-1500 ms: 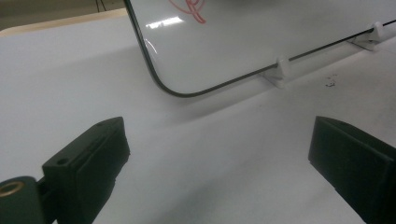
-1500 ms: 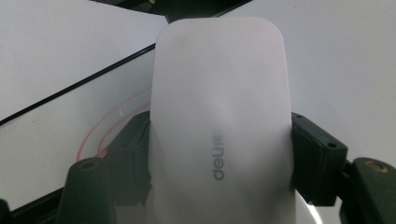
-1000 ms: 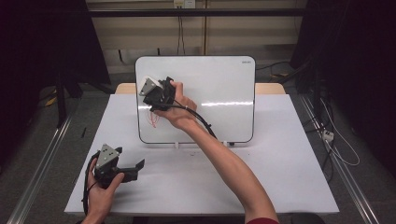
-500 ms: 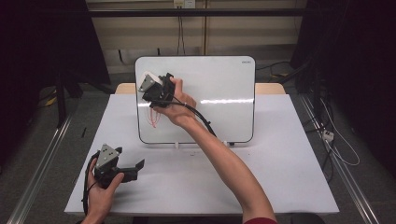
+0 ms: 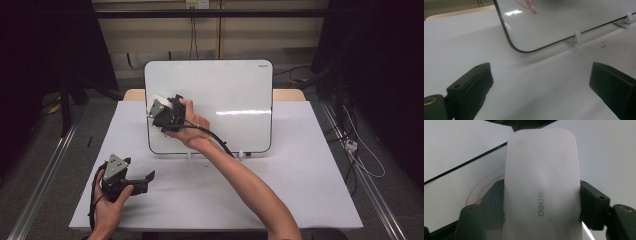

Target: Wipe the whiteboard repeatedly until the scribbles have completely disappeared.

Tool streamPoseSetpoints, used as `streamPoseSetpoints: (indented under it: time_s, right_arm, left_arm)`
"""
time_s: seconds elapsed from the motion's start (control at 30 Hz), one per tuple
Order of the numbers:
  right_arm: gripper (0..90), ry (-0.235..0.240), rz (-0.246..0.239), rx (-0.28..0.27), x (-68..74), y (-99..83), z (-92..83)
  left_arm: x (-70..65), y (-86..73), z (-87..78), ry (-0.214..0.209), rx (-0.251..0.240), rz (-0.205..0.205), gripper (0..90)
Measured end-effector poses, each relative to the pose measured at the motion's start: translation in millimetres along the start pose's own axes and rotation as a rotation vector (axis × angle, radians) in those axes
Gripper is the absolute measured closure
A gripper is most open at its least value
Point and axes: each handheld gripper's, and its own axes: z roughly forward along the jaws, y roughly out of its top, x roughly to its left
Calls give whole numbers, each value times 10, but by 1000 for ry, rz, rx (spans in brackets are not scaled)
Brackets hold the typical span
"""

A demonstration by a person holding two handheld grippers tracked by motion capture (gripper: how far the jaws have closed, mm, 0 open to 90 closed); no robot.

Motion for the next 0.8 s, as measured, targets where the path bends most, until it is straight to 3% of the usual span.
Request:
streamPoseSetpoints:
  time_s: [0.07,0.3,0.37,0.63,0.8]
  right_arm:
    - [314,7,1,-6,66,-28,-3]
    - [312,62,-82,-3,289,-115,-22]
    - [313,52,-80,-7,324,-140,-40]
    - [315,48,-91,7,281,-115,-37]
    - [315,33,-47,2,154,-92,-30]
  left_arm:
    - [-1,0,1,1,-1,-1,46]
    - [1,-1,3,-2,13,15,46]
    - [0,-4,7,-1,5,2,46]
    - [13,-9,7,-5,3,-2,46]
    - [12,-6,-1,-2,4,-2,46]
